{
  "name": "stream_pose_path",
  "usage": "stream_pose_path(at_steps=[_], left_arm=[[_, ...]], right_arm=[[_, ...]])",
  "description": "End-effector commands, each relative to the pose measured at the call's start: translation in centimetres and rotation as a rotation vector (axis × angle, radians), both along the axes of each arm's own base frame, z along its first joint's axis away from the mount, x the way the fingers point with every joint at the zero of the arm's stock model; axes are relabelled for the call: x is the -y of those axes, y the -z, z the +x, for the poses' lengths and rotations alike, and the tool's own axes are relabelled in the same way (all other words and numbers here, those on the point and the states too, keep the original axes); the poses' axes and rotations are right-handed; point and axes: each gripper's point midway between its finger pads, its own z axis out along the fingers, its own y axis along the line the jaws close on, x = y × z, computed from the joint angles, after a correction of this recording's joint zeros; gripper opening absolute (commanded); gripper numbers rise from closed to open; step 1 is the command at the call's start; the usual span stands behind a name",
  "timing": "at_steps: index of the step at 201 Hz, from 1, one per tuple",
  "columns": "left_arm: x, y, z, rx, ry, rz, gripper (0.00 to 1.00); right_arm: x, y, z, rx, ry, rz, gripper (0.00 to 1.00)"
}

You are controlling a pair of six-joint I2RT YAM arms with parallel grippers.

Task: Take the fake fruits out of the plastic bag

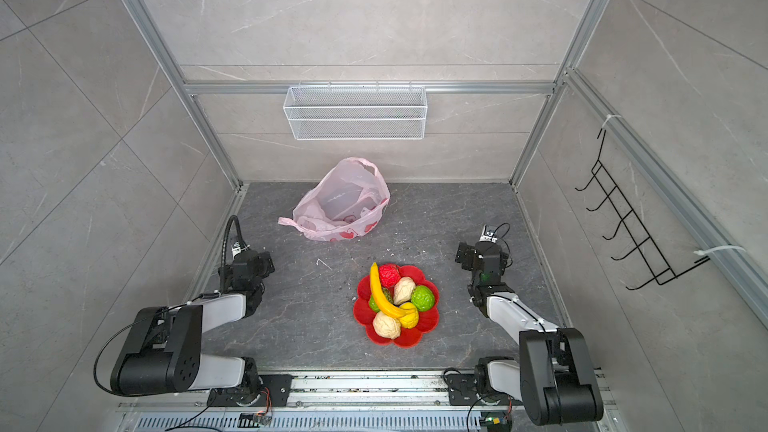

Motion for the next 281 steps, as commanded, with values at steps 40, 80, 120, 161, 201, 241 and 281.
stream_pose_path(at_steps=[40,80,120,161,201,241,281], left_arm=[[2.1,-2.5,2.2,0.171,0.176,-0.063,1.0],[2.9,-2.1,2.8,0.156,0.237,-0.071,1.0],[3.3,-1.1,3.2,0.148,0.269,-0.073,1.0],[3.5,-1.0,3.3,0.144,0.275,-0.076,1.0],[3.6,-0.8,3.5,0.125,0.289,-0.077,1.0],[3.6,-0.8,3.5,0.123,0.288,-0.071,1.0],[3.8,-0.9,3.6,0.121,0.291,-0.062,1.0]], right_arm=[[-1.7,0.6,1.3,0.134,-0.05,-0.055,0.99],[-3.2,0.9,1.5,0.115,-0.113,-0.081,0.99],[-3.7,1.8,2.0,0.12,-0.122,-0.103,1.0],[-3.7,2.2,1.9,0.096,-0.12,-0.104,1.0],[-3.8,2.1,2.0,0.102,-0.12,-0.103,1.0],[-3.7,2.1,2.0,0.102,-0.118,-0.104,0.99],[-3.7,2.1,1.9,0.102,-0.12,-0.105,0.99]])
